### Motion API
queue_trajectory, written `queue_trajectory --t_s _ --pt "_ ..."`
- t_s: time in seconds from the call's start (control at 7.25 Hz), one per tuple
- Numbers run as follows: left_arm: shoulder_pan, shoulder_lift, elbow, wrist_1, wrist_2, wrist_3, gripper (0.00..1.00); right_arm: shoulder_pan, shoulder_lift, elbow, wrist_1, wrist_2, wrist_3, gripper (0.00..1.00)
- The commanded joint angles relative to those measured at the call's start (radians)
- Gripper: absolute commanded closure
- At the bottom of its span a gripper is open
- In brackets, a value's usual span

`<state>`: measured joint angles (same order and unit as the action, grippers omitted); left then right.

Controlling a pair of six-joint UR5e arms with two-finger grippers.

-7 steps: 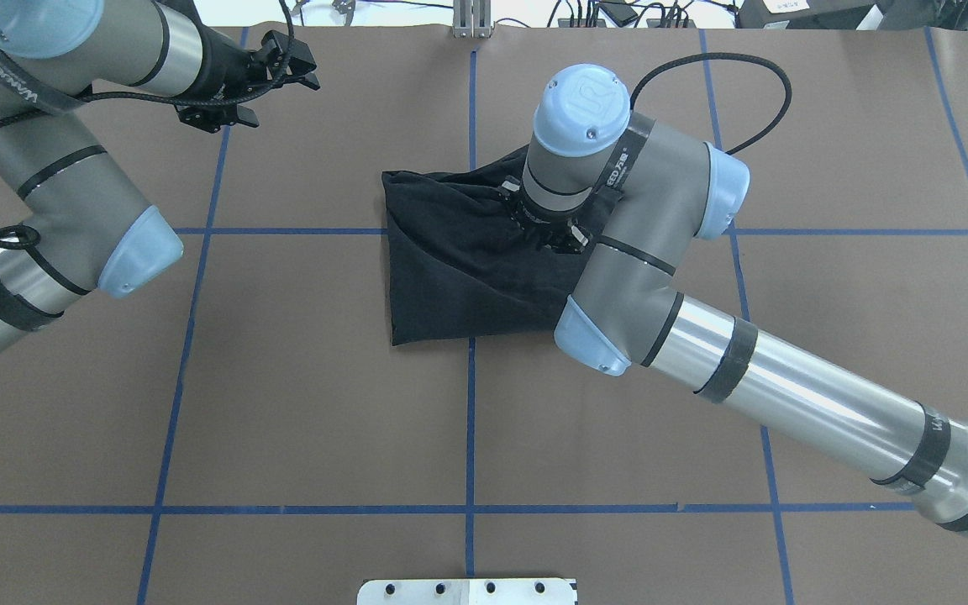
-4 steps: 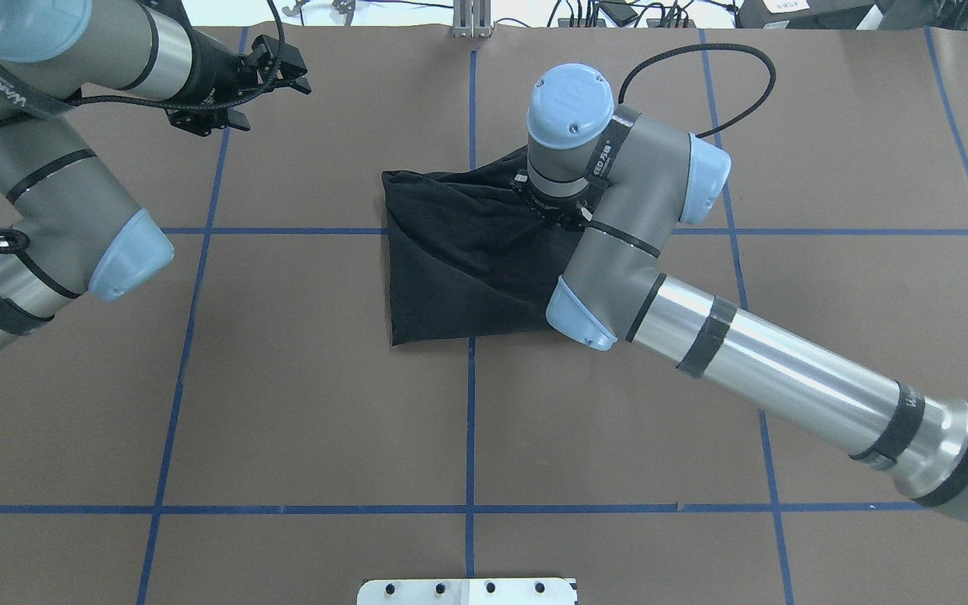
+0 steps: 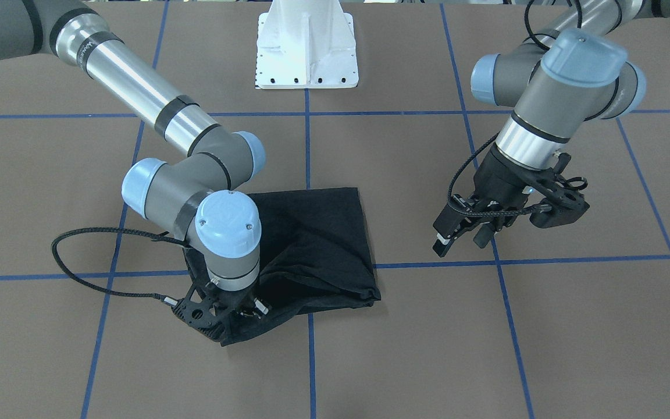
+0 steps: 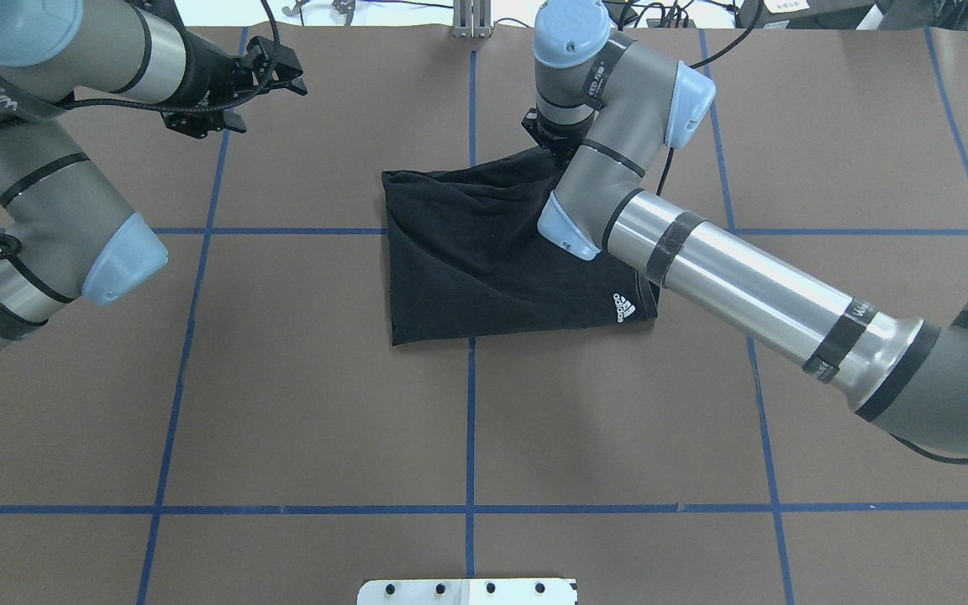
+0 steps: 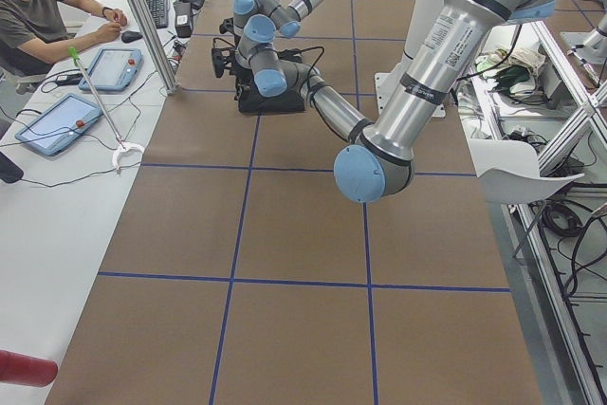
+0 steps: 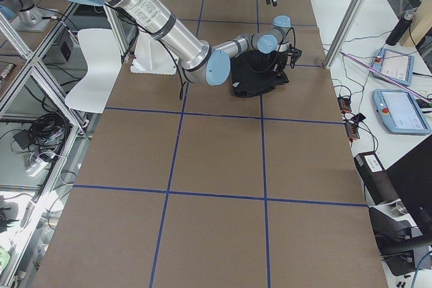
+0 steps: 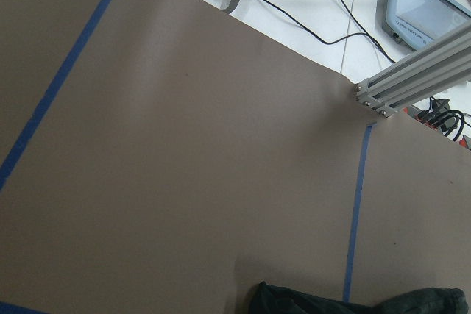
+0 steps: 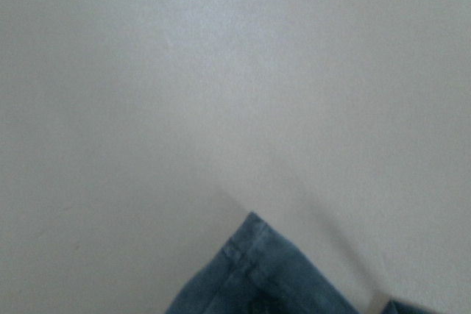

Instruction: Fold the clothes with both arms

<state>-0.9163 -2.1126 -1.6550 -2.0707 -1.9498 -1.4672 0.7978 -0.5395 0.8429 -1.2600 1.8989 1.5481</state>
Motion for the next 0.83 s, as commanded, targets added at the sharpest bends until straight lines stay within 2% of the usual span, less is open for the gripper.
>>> queue_trajectory --t_s 0.0,0.28,0.41,0.55,0.69 --pt "-0.012 0.003 -0.002 0.001 -0.001 0.008 0.0 0.078 0.023 -0.071 0.042 0.078 -0.005 1.0" --pt "-0.019 0.022 -0.003 0.001 -0.003 0.053 0.0 0.132 0.027 -0.062 0.041 0.175 -0.028 1.0" --pt "-0.022 0.037 -0.008 0.001 -0.005 0.08 0.0 0.144 0.01 -0.009 0.031 0.213 -0.028 1.0" --pt "-0.023 0.078 -0.038 0.001 -0.005 0.149 0.0 0.17 -0.072 0.093 0.024 0.25 -0.029 1.0" --pt "-0.024 0.132 -0.075 0.004 -0.005 0.245 0.0 0.175 -0.218 0.29 0.004 0.249 -0.034 1.0"
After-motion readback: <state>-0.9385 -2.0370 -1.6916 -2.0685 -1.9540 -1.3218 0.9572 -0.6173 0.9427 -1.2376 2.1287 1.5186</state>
